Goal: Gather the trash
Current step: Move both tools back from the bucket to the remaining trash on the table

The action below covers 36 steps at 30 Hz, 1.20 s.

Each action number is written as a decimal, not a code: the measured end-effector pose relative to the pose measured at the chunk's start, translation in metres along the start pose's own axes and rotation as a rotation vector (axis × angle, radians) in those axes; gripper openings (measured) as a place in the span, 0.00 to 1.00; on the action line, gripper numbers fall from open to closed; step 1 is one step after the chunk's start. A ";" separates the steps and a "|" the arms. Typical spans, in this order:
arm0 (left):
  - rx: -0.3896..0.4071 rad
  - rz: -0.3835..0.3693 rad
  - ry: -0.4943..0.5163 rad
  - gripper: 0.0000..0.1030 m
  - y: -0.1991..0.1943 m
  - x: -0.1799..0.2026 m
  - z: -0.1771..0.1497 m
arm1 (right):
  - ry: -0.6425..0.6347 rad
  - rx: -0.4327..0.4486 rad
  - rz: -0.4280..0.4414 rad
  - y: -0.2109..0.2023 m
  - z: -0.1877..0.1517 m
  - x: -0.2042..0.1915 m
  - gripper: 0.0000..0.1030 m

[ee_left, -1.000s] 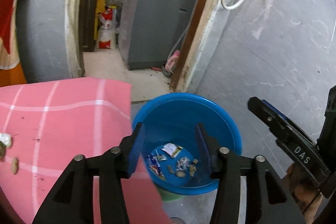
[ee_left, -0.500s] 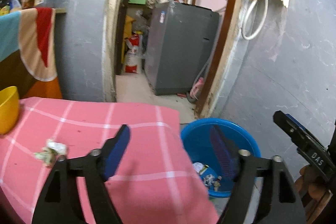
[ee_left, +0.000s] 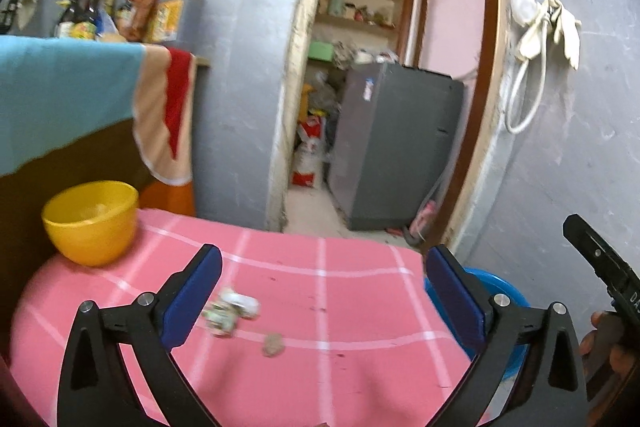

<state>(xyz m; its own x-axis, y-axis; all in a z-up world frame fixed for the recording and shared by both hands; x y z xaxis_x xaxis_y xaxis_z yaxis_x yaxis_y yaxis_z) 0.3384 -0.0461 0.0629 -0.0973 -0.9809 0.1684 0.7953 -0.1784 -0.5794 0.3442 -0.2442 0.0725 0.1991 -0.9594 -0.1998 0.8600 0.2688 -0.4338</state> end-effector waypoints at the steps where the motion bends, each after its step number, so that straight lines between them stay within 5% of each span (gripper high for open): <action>1: 0.014 0.011 0.000 0.97 -0.005 -0.004 0.001 | -0.011 0.012 0.006 -0.001 0.001 -0.005 1.00; 9: 0.071 0.089 0.007 0.98 -0.031 -0.033 -0.003 | -0.091 0.071 0.051 -0.002 0.003 -0.056 1.00; 36: 0.035 0.213 -0.035 0.98 -0.021 -0.134 -0.038 | -0.295 -0.099 0.086 0.065 -0.033 -0.148 1.00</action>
<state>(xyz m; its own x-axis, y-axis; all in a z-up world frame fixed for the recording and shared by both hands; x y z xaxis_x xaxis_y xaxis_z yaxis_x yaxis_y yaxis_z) 0.3123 0.0864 0.0223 0.0956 -0.9927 0.0735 0.8162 0.0359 -0.5766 0.3553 -0.0823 0.0450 0.4097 -0.9121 0.0179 0.7872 0.3435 -0.5122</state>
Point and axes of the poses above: each gripper's, at about its wrist camera, not at the fingertips, and y roughly the way its jaws point, x to its right, z to its top, the point moved 7 cm from there along y, roughly the way its jaws point, and after that the axes turned 15 degrees about -x, right-handed, at the moved point
